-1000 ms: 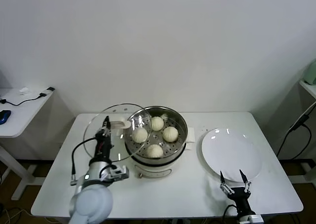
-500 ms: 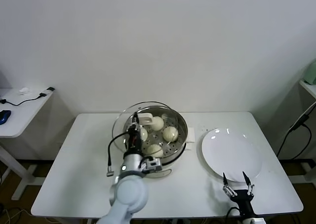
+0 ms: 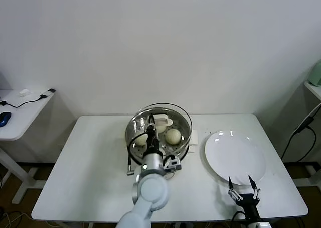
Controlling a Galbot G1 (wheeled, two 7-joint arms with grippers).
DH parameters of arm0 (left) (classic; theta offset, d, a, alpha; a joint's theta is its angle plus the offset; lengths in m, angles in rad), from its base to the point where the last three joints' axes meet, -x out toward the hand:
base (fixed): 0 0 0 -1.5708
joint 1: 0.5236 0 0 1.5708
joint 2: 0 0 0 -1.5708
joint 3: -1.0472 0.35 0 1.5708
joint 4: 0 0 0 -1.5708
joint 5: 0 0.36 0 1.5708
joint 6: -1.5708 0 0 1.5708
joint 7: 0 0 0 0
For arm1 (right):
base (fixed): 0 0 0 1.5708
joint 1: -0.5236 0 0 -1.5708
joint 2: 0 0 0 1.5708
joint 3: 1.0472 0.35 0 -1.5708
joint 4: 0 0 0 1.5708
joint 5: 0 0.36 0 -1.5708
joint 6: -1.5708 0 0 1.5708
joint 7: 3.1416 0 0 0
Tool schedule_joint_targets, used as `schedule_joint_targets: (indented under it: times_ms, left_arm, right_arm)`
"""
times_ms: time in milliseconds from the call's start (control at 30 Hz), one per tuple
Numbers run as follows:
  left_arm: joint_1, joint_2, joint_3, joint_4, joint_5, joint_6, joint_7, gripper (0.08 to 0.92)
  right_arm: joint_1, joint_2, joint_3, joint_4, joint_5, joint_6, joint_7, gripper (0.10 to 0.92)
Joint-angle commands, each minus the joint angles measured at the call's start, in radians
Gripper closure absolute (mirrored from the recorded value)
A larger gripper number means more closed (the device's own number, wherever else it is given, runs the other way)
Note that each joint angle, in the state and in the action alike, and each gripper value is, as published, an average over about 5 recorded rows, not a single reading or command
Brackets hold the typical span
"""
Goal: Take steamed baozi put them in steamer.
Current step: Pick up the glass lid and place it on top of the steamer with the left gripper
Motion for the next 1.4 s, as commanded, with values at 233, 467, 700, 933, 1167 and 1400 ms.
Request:
schedule_joint_targets:
  times_ms: [233,467,700,933,1167,1400]
  left_arm:
    - [0.008,-0.038,-0.001,0.061,0.072,0.012,-0.003,0.864]
    - [0.01,-0.029,-0.008,0.078,0.082,0.007,-0.013,0.864]
    - [0.009,-0.03,-0.013,0.093,0.092,0.004,-0.021,0.864]
    - [0.012,-0.034,-0.016,0.106,0.097,-0.001,-0.04,0.864]
    - [0.014,-0.025,-0.026,0.107,0.097,-0.001,-0.054,0.864]
    - [0.022,-0.007,-0.011,0.065,0.071,-0.001,-0.049,0.738]
  right_arm:
    - [0.012,-0.002,-0.003,-0.018,-0.003,0.008,0.0,0.203]
    - [0.016,0.003,-0.003,-0.016,-0.005,0.013,-0.001,0.203]
    - [0.01,0.001,0.0,-0.013,-0.006,0.02,-0.001,0.203]
    - [0.011,0.001,0.001,-0.014,-0.01,0.032,0.0,0.203]
    - [0.011,0.002,0.001,-0.016,-0.02,0.047,-0.001,0.203]
    - [0.012,0.004,0.0,-0.008,-0.021,0.035,-0.007,0.203]
